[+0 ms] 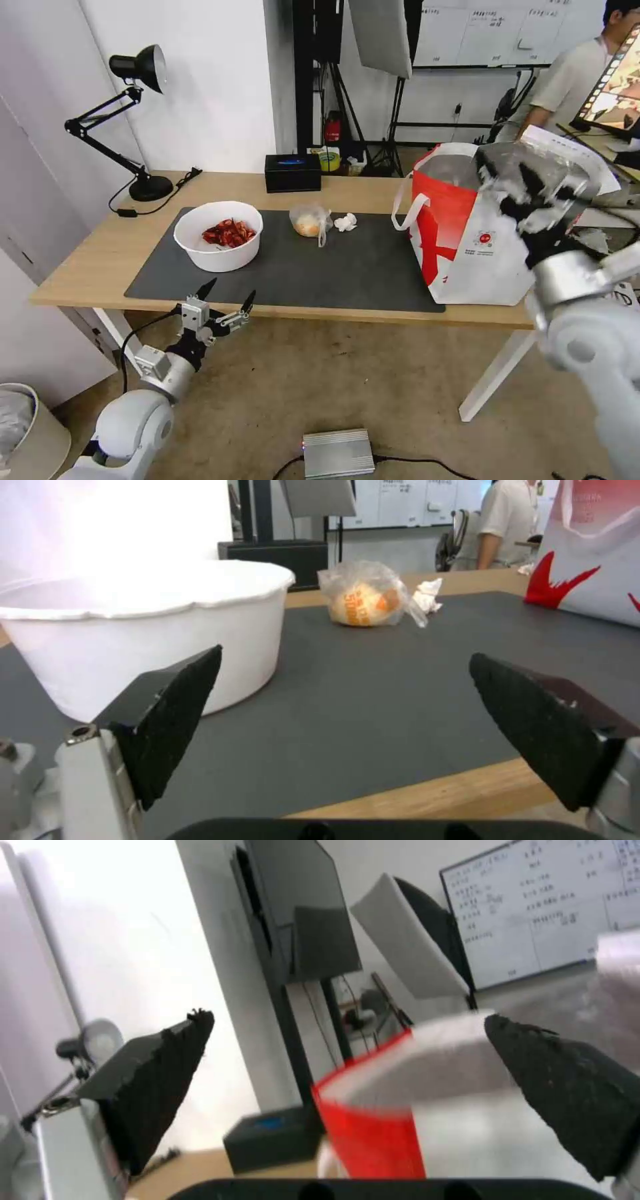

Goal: Pick up the trash from the table and place it into the takeout bag.

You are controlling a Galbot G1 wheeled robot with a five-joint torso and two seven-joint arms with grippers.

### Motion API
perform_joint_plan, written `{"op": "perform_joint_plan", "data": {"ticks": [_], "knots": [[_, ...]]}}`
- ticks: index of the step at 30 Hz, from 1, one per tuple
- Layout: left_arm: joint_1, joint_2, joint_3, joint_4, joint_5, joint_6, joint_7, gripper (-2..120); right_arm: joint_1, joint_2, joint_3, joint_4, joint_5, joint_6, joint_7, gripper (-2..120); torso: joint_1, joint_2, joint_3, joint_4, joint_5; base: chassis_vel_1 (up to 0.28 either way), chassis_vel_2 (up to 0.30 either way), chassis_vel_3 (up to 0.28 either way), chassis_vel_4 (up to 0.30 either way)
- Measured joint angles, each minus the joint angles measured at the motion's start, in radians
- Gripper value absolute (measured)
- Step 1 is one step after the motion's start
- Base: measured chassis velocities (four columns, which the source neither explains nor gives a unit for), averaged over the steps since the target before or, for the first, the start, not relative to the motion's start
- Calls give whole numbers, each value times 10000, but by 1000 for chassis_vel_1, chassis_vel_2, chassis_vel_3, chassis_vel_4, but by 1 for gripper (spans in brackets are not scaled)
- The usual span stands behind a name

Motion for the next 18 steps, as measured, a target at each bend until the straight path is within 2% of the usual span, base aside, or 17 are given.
{"op": "perform_joint_plan", "data": {"ticks": [6, 9, 10, 14, 18], "knots": [[0, -41, -6, -49, -77, -2, -33, 100, -1492, 822, 66, 254, -1335, 389, -410, 100, 0, 0, 0, -1, 0, 0, 0, 0, 0], [-3, -38, -9, -49, -125, 7, -39, 100, -2344, 1526, 36, 181, -2708, 864, -767, 100, 0, 0, -1, -1, 0, 0, 0, 0, 0], [-3, -38, -9, -49, -125, 7, -39, 100, -2344, 1526, 36, 181, -2708, 864, -767, 100, 0, 0, -1, -1, 0, 0, 0, 0, 0], [74, -170, -26, -164, -87, 206, -195, 100, -3081, 2113, 30, -175, -4069, 1467, -1179, 100, 0, 0, 0, -1, 0, 0, 0, 0, 0], [83, -230, -37, -212, -64, 321, -366, 100, -3312, 2362, 29, -356, -4492, 1683, -1278, 100, 0, 0, 0, 0, -1, 0, 0, 0, 0]]}}
